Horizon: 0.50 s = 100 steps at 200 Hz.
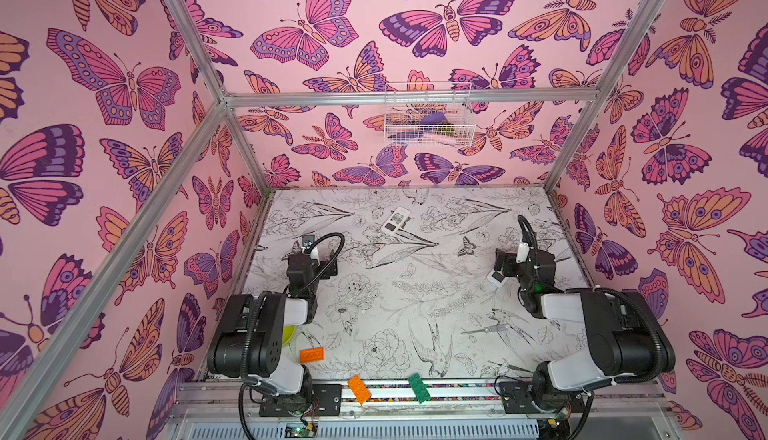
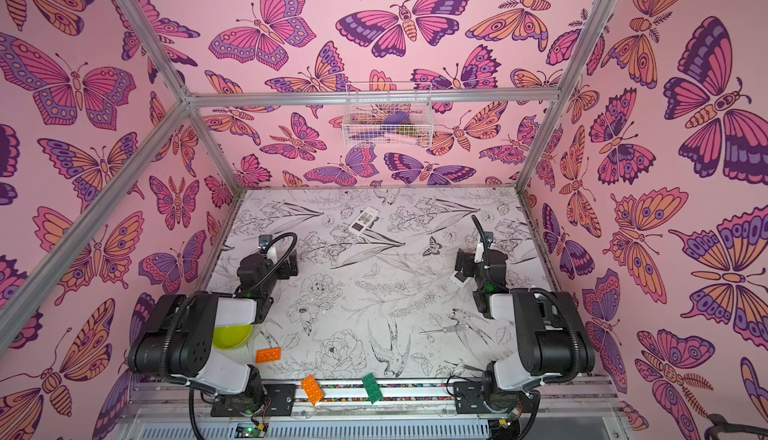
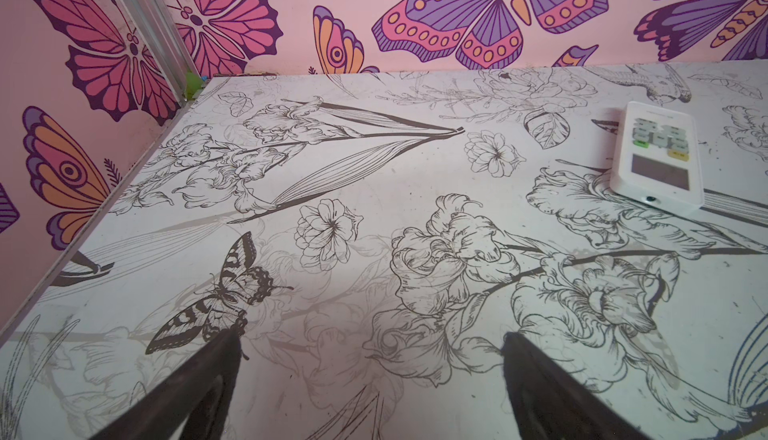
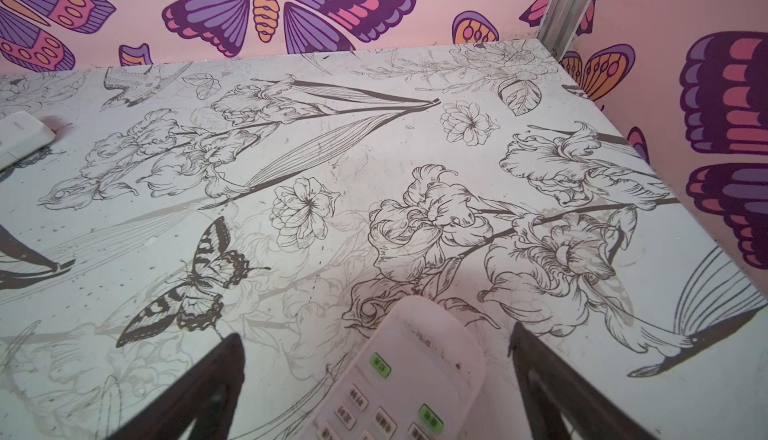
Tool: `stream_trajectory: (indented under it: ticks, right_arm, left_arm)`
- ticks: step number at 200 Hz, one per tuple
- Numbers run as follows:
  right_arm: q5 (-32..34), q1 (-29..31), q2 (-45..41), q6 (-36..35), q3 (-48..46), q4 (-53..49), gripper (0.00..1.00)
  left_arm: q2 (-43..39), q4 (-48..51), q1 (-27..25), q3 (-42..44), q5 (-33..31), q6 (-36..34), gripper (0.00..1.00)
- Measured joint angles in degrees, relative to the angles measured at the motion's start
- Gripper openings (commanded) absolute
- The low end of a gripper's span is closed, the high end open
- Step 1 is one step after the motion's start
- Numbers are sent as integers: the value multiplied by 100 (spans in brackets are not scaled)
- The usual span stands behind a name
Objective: Unload the batteries from the remote control
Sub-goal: 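Lower the right gripper over the white remote nearest it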
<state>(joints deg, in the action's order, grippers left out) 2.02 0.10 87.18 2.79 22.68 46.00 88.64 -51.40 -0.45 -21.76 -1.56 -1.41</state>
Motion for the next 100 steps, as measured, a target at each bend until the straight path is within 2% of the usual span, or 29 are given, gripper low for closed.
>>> stream_trajectory:
  ticks: [69, 84, 100]
  right_arm:
    - [0, 0, 0, 0, 0, 0, 99]
    - [0, 0, 0, 2, -2, 4, 99]
    - [0, -2, -76, 0, 0, -37, 99]
  left_arm:
    - [-22, 107, 0, -9, 4, -2, 100]
    - [-195, 605, -2, -140, 20, -48, 100]
    - [-411, 1534, -44, -656, 26, -118, 100]
